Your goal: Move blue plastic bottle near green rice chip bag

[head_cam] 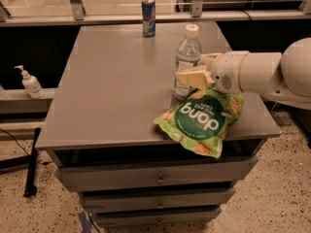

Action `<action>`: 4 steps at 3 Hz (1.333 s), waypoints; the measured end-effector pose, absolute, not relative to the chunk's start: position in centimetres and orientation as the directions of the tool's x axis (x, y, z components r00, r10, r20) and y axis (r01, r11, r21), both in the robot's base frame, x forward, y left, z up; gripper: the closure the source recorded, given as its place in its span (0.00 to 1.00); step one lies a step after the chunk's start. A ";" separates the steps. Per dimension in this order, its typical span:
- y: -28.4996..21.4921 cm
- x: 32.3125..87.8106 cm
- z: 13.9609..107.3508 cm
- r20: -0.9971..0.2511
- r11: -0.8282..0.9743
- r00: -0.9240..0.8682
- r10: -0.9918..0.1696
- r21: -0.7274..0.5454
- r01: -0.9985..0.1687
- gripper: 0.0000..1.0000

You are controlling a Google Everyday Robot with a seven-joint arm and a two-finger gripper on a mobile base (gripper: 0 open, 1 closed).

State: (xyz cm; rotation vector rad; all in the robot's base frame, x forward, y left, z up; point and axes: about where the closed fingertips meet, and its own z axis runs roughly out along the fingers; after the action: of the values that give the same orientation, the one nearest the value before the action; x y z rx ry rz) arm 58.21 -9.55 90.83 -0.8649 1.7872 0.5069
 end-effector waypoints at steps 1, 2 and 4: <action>-9.4 57.1 90.8 -0.934 0.643 -0.166 -0.316 -0.082 -0.761 0.00; -9.3 56.4 91.2 -0.939 0.637 -0.138 -0.316 -0.102 -0.764 0.00; -16.1 55.2 93.1 -0.955 0.652 -0.045 -0.294 -0.166 -0.740 0.00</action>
Offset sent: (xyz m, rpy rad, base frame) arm -0.0255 -0.0029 0.0068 0.0081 -0.0931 0.0189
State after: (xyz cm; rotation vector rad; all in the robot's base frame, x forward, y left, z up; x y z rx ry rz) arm 55.23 -16.13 93.07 -0.8654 1.6273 0.4462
